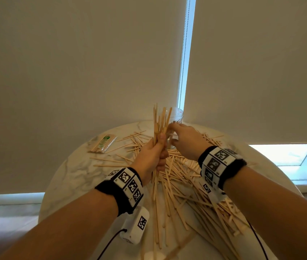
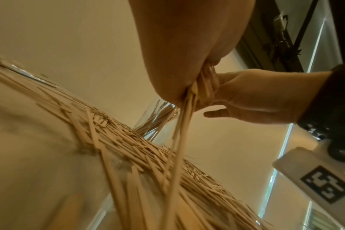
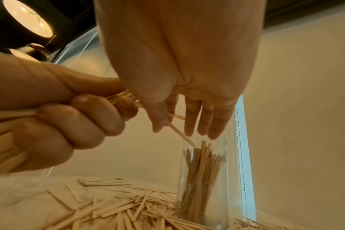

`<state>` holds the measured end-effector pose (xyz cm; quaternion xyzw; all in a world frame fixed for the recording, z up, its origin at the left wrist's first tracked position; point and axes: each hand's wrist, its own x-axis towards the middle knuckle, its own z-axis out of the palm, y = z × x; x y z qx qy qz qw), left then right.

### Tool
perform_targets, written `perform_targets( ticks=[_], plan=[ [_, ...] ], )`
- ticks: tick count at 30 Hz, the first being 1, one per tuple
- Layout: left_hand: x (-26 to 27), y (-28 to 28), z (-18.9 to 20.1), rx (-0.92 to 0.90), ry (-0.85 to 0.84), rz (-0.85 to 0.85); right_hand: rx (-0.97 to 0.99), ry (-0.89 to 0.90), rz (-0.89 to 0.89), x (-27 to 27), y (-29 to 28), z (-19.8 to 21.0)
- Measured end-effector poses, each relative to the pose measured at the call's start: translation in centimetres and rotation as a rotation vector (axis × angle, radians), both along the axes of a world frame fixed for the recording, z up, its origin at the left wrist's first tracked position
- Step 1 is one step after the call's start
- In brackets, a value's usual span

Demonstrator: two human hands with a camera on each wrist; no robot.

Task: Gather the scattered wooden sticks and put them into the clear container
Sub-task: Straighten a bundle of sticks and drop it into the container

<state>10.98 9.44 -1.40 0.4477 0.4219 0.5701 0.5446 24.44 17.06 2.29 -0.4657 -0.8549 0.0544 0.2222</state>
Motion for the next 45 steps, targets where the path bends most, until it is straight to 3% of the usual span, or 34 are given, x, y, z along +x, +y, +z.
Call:
perform_targets(
  ticks=[4,6,8,13,16,19,23,26,30,34,37,40,45],
  plan=[
    [-0.6,-0.2,-0.2,0.018,0.034,-0.014,0.273,-0.134,-0.042,0.5,-0.3,0.3],
    [-0.8,-0.3,-0.3,0.024,0.039,-0.013,0.303,-0.183,0.016,0.6,-0.3,0.8],
    [-0.9,-0.2,-0.3,0.043,0.050,0.003,0.270,-0.222,0.010,0.9,-0.2,1.3],
    [-1.0,0.6,-0.3,0.058,-0.003,0.150,0.161,-0.277,-0.206,1.8,-0.1,1.9],
    [-1.1,1.5,-0.2,0.054,-0.039,0.233,-0.063,-0.041,-0.210,2.1,0.0,1.6],
    [-0.7,1.6,0.0,0.106,0.006,0.231,-0.321,0.220,0.004,0.9,-1.8,1.6],
    [0.4,1.1,1.0,0.140,0.110,0.154,-0.176,0.070,0.064,-1.2,-4.0,1.8],
    [-0.1,1.7,1.0,0.079,0.079,0.263,-0.115,0.070,0.111,-1.6,-5.0,2.1],
    [-1.3,1.9,1.6,0.051,-0.048,0.323,-0.144,-0.026,0.123,-1.3,-5.8,1.4],
    [-1.1,2.1,2.3,0.107,-0.233,0.323,-0.307,-0.221,0.076,-1.3,-6.6,0.1],
    [-0.4,2.1,2.4,0.155,-0.213,0.339,-0.532,-0.058,0.090,-1.2,-6.7,-0.4],
    [-0.3,2.0,2.3,0.184,-0.183,0.323,-0.445,0.074,0.046,-1.2,-6.5,-0.8],
    [-0.2,1.9,3.1,0.165,-0.250,0.332,-0.467,-0.083,0.074,-1.2,-7.1,-2.6]
  ],
)
